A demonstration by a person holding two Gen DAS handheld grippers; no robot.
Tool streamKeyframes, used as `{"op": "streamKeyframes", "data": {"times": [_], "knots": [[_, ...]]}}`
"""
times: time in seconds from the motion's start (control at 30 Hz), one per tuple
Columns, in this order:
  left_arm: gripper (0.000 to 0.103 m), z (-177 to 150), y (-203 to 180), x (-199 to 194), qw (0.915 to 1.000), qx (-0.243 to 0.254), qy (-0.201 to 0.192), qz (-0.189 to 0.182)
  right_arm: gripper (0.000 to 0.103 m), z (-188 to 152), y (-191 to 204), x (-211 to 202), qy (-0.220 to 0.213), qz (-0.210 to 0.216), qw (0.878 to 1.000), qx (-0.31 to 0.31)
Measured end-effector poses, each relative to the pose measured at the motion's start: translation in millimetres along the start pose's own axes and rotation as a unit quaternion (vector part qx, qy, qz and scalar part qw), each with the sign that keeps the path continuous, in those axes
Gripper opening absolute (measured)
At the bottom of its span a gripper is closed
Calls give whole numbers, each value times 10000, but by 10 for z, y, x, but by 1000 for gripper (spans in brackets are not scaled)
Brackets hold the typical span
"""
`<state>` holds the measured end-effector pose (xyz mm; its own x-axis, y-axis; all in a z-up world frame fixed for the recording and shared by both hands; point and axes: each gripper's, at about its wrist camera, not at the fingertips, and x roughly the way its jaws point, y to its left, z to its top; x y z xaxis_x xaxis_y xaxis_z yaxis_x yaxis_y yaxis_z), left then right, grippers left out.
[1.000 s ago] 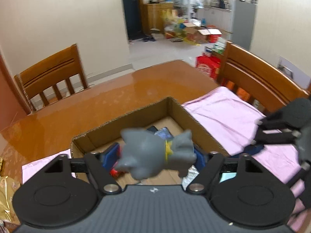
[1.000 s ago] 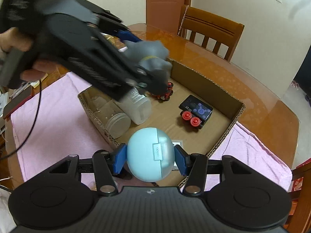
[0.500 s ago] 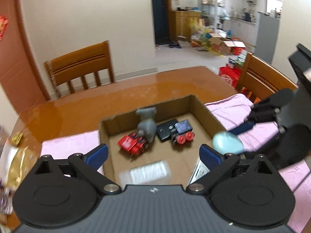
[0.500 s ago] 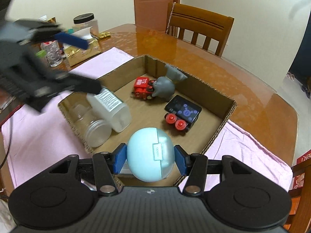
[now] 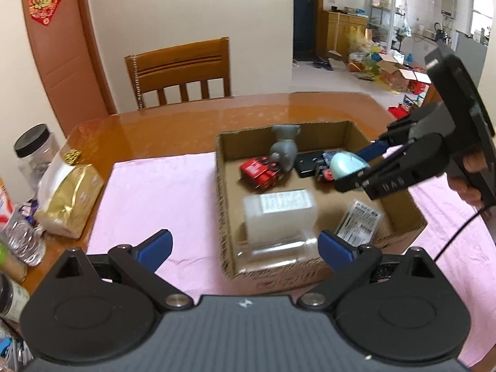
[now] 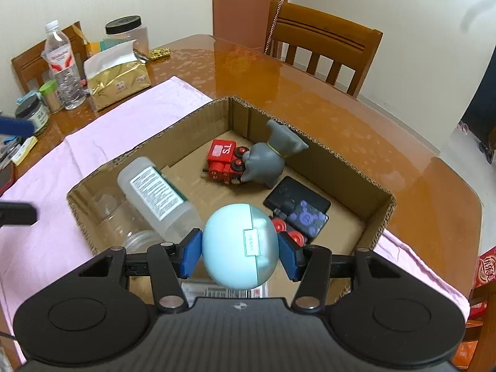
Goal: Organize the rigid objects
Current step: 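Carry the cat toy and teal case into the box and open both grippers, then move the right tool to the gold capsule bottle while the left approaches the black oval mirror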
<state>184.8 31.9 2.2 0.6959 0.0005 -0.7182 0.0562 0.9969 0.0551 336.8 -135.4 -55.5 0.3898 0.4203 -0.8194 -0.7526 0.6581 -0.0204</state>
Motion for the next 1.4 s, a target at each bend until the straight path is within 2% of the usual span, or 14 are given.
{"op": "streamKeyframes", "data": {"times": [0.03,0.1,0.17,0.27,0.5,0.77,0.9,1.17,1.4], "knots": [[100,-22,24,-12,10000,-21,-2,32,59,20,8,24,1,-36,10000,7],[100,-68,60,-37,10000,-52,20,75,73,57,23,45,-10,-131,9999,81],[100,-113,98,-55,9999,-56,34,90,94,73,47,15,-98,-232,9996,120],[100,-170,131,-74,9999,-20,57,123,103,74,91,-98,-242,-268,9991,213],[100,-264,182,-115,9999,67,29,92,103,-43,281,-360,-267,-433,9978,414],[100,-371,244,-117,9996,117,55,-248,103,-369,590,-630,-283,-995,9903,930],[100,-443,265,-90,9987,211,115,-449,103,-624,788,-600,-103,-1212,9837,1324],[100,-582,343,1,9957,442,237,-783,103,-1132,1166,-400,340,-1284,9649,2264],[100,-672,432,75,9913,588,316,-1132,103,-1349,1446,-214,599,-1005,9558,2699]]}}
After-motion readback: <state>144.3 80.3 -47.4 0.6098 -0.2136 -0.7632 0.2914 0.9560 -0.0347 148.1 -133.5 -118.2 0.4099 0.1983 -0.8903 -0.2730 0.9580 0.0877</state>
